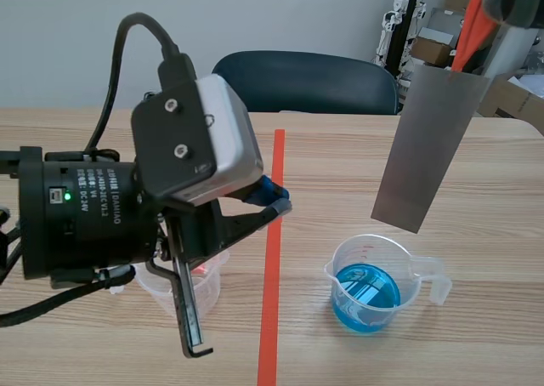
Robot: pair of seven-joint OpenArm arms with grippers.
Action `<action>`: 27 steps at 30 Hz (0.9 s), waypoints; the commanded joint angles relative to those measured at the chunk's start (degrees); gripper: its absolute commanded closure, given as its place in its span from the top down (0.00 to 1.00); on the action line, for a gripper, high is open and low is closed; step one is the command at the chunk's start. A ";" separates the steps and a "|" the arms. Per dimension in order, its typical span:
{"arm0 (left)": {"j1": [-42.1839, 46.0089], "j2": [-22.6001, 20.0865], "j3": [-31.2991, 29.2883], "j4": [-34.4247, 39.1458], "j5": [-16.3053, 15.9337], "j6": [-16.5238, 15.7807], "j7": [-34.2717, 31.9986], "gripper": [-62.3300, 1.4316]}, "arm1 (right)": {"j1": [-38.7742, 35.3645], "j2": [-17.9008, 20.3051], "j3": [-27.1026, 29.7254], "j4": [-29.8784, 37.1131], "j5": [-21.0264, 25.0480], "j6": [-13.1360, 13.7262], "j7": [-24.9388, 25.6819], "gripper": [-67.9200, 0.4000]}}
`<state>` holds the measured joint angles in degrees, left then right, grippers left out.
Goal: Do the redox reaction experiment. lower the plate into the blue solution
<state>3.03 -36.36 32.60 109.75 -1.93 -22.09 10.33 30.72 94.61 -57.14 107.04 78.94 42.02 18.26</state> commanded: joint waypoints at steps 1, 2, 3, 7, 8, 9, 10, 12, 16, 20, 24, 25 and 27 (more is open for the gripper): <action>0.24 0.33 0.07 0.66 -0.39 0.33 -1.25 0.07 | 0.55 -0.04 0.98 0.15 0.81 0.70 1.22 0.00; 0.31 0.31 0.07 0.66 -0.37 0.33 -1.42 0.07 | 0.55 -0.04 0.98 0.15 0.81 0.70 1.22 0.00; 0.31 0.31 0.07 0.66 -0.37 0.33 -1.53 0.07 | 0.55 -0.04 0.98 0.15 0.81 0.70 1.22 0.00; 0.31 0.31 0.07 0.66 -0.37 0.33 -1.51 0.07 | 0.55 -0.07 0.98 0.15 0.81 0.70 1.49 0.00; 0.31 0.31 0.07 0.66 -0.37 0.37 -1.46 0.07 | 0.55 -0.13 0.98 0.15 0.81 0.70 1.66 0.00; 0.31 0.31 0.07 0.66 -0.37 0.37 -1.51 0.07 | 0.55 -0.37 0.98 0.15 0.81 0.70 1.73 0.00; 0.31 0.33 0.07 0.66 -0.37 0.35 -1.57 0.07 | 0.55 -0.72 0.98 0.15 0.74 0.70 1.75 0.00; 0.28 0.33 0.07 0.66 -0.37 0.35 -1.99 0.07 | 0.52 -1.88 0.98 0.15 -0.63 0.70 1.66 0.00; 0.31 0.33 0.07 0.66 -0.37 0.35 -1.99 0.07 | 0.46 -3.98 0.98 0.13 -4.85 0.70 1.01 0.00; 0.31 0.31 0.07 0.66 -0.33 0.35 -3.21 0.06 | 0.35 -5.35 0.94 0.13 -7.08 -0.28 -0.42 0.00; 0.28 0.37 0.07 0.66 -0.35 0.57 -3.69 0.06 | -1.53 -6.69 0.94 0.07 -8.90 -2.40 -0.50 0.00; 0.28 0.33 0.07 0.66 -0.35 0.52 -3.69 0.06 | -2.16 -7.08 0.94 0.07 -9.86 -2.40 -0.50 0.00; 0.31 0.31 0.07 0.66 -0.37 0.46 -3.63 0.07 | -3.28 -8.09 0.94 -0.28 -11.89 -2.54 -0.22 0.00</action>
<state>3.03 -36.34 32.60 109.75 -1.93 -22.06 7.42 27.38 86.70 -57.10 107.02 66.43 39.44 16.60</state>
